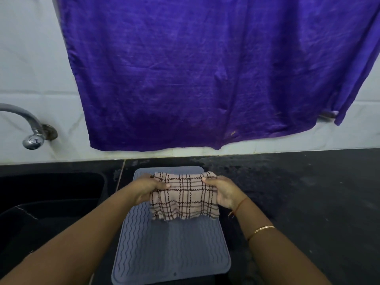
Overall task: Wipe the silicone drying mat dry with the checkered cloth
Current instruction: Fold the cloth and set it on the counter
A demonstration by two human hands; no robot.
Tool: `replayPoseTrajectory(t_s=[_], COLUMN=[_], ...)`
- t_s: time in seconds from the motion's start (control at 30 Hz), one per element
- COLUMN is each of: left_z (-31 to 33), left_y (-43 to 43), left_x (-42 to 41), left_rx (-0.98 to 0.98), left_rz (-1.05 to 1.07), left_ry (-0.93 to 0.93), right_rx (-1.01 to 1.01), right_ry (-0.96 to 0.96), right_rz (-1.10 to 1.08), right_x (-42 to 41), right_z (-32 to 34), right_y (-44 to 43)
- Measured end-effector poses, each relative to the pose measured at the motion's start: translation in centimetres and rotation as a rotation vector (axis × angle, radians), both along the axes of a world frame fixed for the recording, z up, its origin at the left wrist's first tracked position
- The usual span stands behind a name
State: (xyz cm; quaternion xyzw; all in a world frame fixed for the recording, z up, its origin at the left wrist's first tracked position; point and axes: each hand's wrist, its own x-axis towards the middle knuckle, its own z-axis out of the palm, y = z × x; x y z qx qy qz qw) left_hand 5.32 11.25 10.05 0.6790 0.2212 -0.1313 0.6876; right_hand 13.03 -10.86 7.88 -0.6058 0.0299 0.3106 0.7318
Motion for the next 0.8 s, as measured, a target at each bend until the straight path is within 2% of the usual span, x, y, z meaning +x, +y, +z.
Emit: replayPoseTrajectory(t_s=[0.1, 0.17, 0.27, 0.37, 0.43, 0.53, 0.67, 0.8], left_z=[-0.2, -0.3, -0.4, -0.6, -1.0, -1.1, -0.8, -0.2], left_y=[-0.5, -0.1, 0.9, 1.2, 1.1, 0.8, 0.5, -0.4], left_x=[0.3, 0.5, 0.4, 0.4, 0.6, 0.3, -0.5, -1.5], left_rx=[0.124, 0.149, 0.277, 0.625, 0.842, 1.061, 1.250, 1.393], left_rz=[0.145, 0.151, -0.058, -0.196, -0.184, -0.157, -0.291, -0.536], left_ry=[-0.101, -0.165, -0.180, -0.202, -0.269, -0.342, -0.396, -0.466], right_rx=[-0.040, -0.080, -0.162, -0.356, -0.529, -0.692, -0.746, -0.737], right_ry=[-0.044, -0.100, -0.221, -0.416, -0.561, -0.683, -0.814, -0.787], right_rz=[-0.079, -0.068, 0.061, 0.136, 0.148, 0.102, 0.046, 0.047], right_x=[0.2, 0.5, 0.6, 0.4, 0.2, 0.0, 0.1, -0.4], right_z=[0.9, 1.5, 2.5, 2.6, 2.4, 1.8, 1.2, 1.4], right_y=[0.6, 0.4, -0.2, -0.4, -0.3, -0.1, -0.2, -0.7])
